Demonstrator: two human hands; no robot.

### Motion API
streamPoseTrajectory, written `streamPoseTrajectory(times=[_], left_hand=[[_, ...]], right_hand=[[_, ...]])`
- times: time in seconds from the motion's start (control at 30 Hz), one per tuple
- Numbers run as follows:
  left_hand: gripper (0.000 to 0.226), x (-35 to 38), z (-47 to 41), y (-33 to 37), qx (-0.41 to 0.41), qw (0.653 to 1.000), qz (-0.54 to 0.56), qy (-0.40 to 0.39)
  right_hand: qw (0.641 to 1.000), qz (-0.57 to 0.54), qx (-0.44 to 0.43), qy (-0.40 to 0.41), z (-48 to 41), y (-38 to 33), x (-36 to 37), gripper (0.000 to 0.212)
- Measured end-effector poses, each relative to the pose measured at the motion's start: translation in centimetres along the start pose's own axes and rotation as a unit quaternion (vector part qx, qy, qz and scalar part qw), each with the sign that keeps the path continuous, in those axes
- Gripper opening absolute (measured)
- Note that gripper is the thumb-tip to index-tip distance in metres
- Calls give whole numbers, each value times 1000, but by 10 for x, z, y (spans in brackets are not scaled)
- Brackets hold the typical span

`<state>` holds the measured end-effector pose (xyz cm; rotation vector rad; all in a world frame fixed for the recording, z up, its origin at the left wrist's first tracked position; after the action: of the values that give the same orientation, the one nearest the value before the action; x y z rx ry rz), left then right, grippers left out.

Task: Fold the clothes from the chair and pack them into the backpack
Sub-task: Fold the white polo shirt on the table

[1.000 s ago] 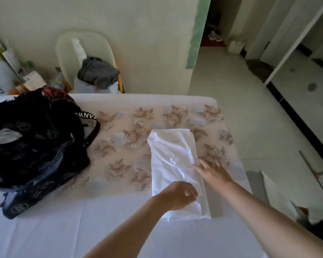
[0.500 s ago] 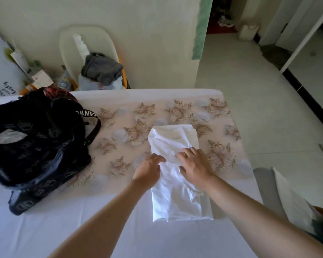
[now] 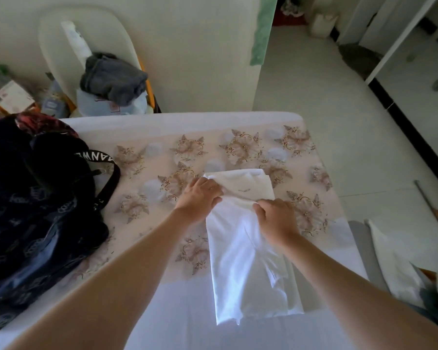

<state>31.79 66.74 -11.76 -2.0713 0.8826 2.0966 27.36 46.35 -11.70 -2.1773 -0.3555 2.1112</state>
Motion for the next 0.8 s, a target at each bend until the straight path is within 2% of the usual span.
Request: streamPoseTrajectory(times=[0.07,0.17,0.27,0.33,0.37,0.43,0.47,0.57,0.6,0.67,0.8], left_hand=[[24,-3,-16,-2,-11,1000,-21,5],[19,-4,-31,5,-13,998,-48,33],[13,3,-27,7,-48,993,-86,65],[22,3,-21,7,-87,989,-71,100],[24,3,-19,8,-91,988,-60,107],[25,8,-16,7,-73,992,-33,94],[28,10,-15,4,-61,995,-23,80],[29,9,-15,-15,-32,997,-27,58],[24,5,-15,-21,-27,997,-40,67],[29,-4,-21,-28,-39,994,-61,76],[32,-11,-43,-28,-107,991,-40,66]], right_hand=[[998,36,35,-21,-5,10,4,38],[991,93,77,-63,-5,15,9,23],[985,117,111,-53,0,17,9,20],[988,139,71,4,2,12,5,33],[989,139,24,35,3,6,3,38],[989,129,-60,29,7,-6,5,42],[988,133,-72,7,7,-9,8,41],[990,138,6,-30,-1,-1,3,23],[992,112,51,-42,-4,4,-3,22],[990,68,110,-63,-10,11,-14,31],[992,35,95,-76,-25,18,-7,29]])
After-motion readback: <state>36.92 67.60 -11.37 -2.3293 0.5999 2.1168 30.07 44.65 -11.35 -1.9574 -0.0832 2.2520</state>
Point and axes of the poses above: each hand's wrist, its own z-axis away from the middle knuckle, its own x-axis out of the palm, y = z × x, the point moved 6 cm from there along -z, towards the middle knuckle, and after that the axes turned 5 degrees about z, right-handed, at the moved point
